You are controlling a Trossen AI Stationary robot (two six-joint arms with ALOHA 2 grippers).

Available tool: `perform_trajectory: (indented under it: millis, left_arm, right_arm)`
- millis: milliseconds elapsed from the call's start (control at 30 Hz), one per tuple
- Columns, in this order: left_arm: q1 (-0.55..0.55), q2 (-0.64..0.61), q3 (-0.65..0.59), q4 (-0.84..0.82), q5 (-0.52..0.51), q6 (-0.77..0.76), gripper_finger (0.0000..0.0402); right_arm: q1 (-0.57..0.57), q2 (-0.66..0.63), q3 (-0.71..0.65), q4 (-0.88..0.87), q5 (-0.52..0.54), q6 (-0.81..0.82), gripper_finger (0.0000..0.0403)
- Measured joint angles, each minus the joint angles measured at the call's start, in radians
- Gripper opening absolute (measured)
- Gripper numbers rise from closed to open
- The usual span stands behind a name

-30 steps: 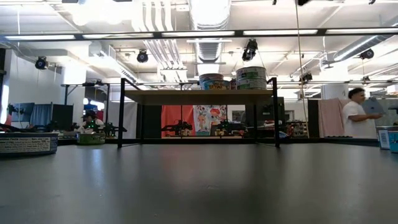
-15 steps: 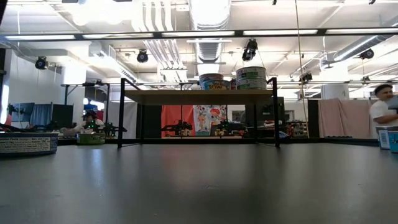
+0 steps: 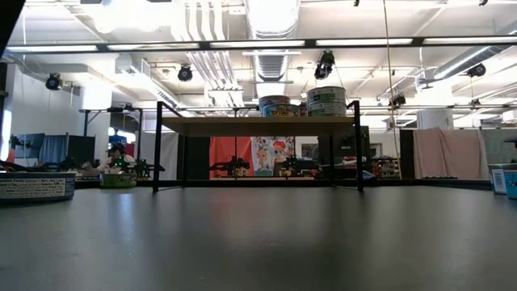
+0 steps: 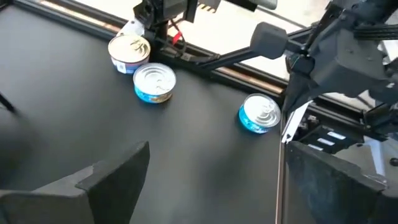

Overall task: Stack canned seafood by type on shelf
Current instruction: Stack the yellow-blue tuna can on top of the other yellow-blue tuna can on the shelf

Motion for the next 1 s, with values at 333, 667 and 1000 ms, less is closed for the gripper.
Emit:
perform_trajectory:
  millis: [333,667,1000]
  left_arm:
    - [0.002,0.039,0.008,0.011,0.0,-0.034,0.0356]
    - [-0.005,0.052,0.003,0.027,-0.009,-0.072,0.0356]
    - [-0.026,0.06,-0.002,0.025,-0.013,-0.055,0.0356]
  right_arm:
    - [0.116,0.061,0.0,0.082,-0.004,0.235,0.0013]
    - [0.115,0.165,0.0,0.094,-0.283,0.449,0.0013]
    - [0.087,0.207,-0.004,0.058,-0.399,0.485,0.0013]
